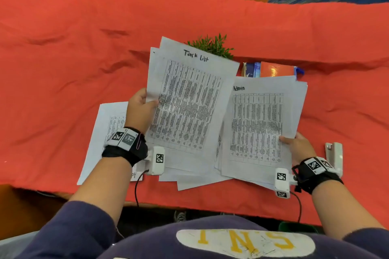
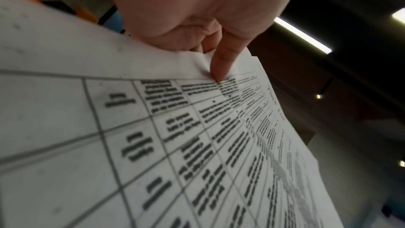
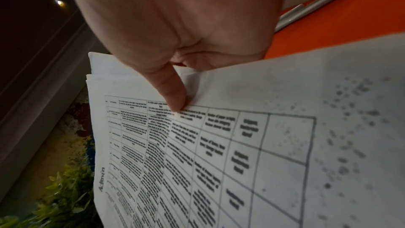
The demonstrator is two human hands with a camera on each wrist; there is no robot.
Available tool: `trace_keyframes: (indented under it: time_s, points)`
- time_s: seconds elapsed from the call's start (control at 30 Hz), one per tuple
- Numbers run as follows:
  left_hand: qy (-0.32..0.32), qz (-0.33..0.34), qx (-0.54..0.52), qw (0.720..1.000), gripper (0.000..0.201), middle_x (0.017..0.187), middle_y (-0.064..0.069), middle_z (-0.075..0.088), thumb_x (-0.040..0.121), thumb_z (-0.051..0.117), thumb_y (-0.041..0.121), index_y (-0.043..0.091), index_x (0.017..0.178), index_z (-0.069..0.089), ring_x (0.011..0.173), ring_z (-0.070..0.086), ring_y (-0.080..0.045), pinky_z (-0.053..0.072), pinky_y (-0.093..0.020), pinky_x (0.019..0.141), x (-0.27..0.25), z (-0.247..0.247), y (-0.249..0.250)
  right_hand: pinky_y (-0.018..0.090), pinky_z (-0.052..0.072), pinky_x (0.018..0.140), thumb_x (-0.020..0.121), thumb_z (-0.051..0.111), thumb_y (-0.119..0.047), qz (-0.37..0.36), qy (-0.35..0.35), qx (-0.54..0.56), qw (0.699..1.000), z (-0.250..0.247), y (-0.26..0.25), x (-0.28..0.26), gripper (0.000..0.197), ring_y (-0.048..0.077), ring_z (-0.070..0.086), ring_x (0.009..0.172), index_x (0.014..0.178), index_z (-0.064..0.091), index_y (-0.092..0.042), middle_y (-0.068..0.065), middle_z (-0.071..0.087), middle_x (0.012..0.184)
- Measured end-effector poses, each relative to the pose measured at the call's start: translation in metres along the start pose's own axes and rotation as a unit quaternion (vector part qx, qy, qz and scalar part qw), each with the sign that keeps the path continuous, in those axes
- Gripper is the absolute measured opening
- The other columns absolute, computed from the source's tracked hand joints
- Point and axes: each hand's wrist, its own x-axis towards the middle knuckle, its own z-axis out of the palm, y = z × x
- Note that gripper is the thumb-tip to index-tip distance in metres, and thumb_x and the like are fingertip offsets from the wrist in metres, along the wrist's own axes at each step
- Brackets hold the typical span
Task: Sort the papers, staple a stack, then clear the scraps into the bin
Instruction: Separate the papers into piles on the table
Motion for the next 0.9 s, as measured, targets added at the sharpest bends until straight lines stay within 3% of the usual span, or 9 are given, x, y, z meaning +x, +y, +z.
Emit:
trace_keyframes:
  time_s: [0.13,0.23,0.33,0.53,0.63,0.67,0.77,0.83,0.9]
  points:
    - [-0.021,-0.04,0.007,0.999,0.028,0.106,0.004,0.068,0.087,0.058,0.001,0.015,0.111,0.061,0.096,0.064,-0.011,0.049,-0.025,0.082,0.001,0.027,-0.006,0.059,0.048,0.095,0.079,0.062,-0.005,0.012,-0.07,0.022,0.997,0.023,-0.008,-0.012,0.034,0.04,0.066,0.102,0.111,0.065,-0.019,0.018,0.07,0.11]
    - [-0.049,-0.085,0.035,0.995,0.029,0.111,-0.003,0.065,0.088,0.056,0.0,0.012,0.115,0.056,0.099,0.063,-0.021,0.049,-0.027,0.078,-0.004,0.056,-0.029,0.055,0.049,0.093,0.087,0.052,0.003,0.014,-0.105,0.037,0.994,0.045,-0.016,-0.03,0.036,0.04,0.065,0.1,0.12,0.06,-0.009,0.022,0.068,0.111]
    - [-0.078,-0.122,0.065,0.987,0.037,0.115,-0.005,0.062,0.09,0.047,0.0,0.012,0.126,0.05,0.098,0.059,-0.022,0.047,-0.028,0.077,-0.014,0.078,-0.048,0.049,0.051,0.089,0.092,0.045,0.001,0.026,-0.131,0.034,0.99,0.059,-0.016,-0.039,0.034,0.036,0.064,0.095,0.124,0.056,-0.008,0.021,0.067,0.111]
    - [-0.088,-0.144,0.088,0.982,0.054,0.124,-0.011,0.055,0.087,0.037,0.0,0.023,0.136,0.037,0.093,0.06,-0.028,0.052,-0.034,0.075,-0.022,0.098,-0.071,0.035,0.058,0.068,0.095,0.04,-0.001,0.051,-0.153,0.057,0.985,0.063,-0.006,-0.038,0.03,0.021,0.072,0.068,0.117,0.059,-0.011,0.008,0.075,0.083]
    - [-0.107,-0.166,0.048,0.979,0.068,0.121,0.001,0.053,0.091,0.037,-0.004,0.027,0.149,0.021,0.074,0.057,-0.013,0.048,-0.024,0.059,-0.024,0.101,-0.075,0.018,0.056,0.067,0.093,0.054,-0.033,0.051,-0.129,0.024,0.99,0.064,-0.002,-0.037,0.042,-0.001,0.068,0.061,0.125,0.056,-0.006,-0.008,0.073,0.079]
    - [-0.116,-0.173,0.047,0.977,0.069,0.123,0.005,0.051,0.091,0.037,-0.004,0.028,0.15,0.02,0.074,0.056,-0.012,0.047,-0.022,0.057,-0.024,0.102,-0.076,0.015,0.054,0.077,0.087,0.055,-0.048,0.056,-0.142,0.034,0.988,0.065,-0.001,-0.035,0.054,-0.005,0.068,0.071,0.124,0.057,-0.009,-0.009,0.073,0.09]
    - [-0.118,-0.165,0.054,0.978,0.059,0.129,-0.002,0.057,0.09,0.036,-0.004,0.021,0.144,0.036,0.095,0.059,-0.019,0.05,-0.026,0.076,-0.025,0.108,-0.079,0.04,0.041,0.108,0.082,0.061,-0.058,0.051,-0.188,0.044,0.98,0.068,0.0,-0.035,0.062,0.017,0.064,0.113,0.128,0.059,-0.016,0.003,0.067,0.122]
    - [-0.113,-0.169,0.055,0.977,0.054,0.126,-0.005,0.058,0.091,0.037,-0.003,0.017,0.14,0.04,0.099,0.057,-0.022,0.048,-0.029,0.082,-0.026,0.112,-0.08,0.049,0.042,0.106,0.075,0.074,-0.047,0.006,-0.196,-0.026,0.98,0.07,0.002,-0.034,0.055,0.024,0.064,0.113,0.122,0.062,-0.02,0.004,0.068,0.121]
    - [-0.11,-0.167,0.059,0.978,0.049,0.118,-0.003,0.058,0.091,0.037,-0.003,0.016,0.136,0.042,0.096,0.054,-0.02,0.045,-0.028,0.079,-0.026,0.113,-0.082,0.051,0.047,0.1,0.084,0.069,-0.023,-0.05,-0.161,-0.151,0.974,0.072,0.004,-0.033,0.027,0.026,0.066,0.105,0.111,0.064,-0.022,0.006,0.069,0.117]
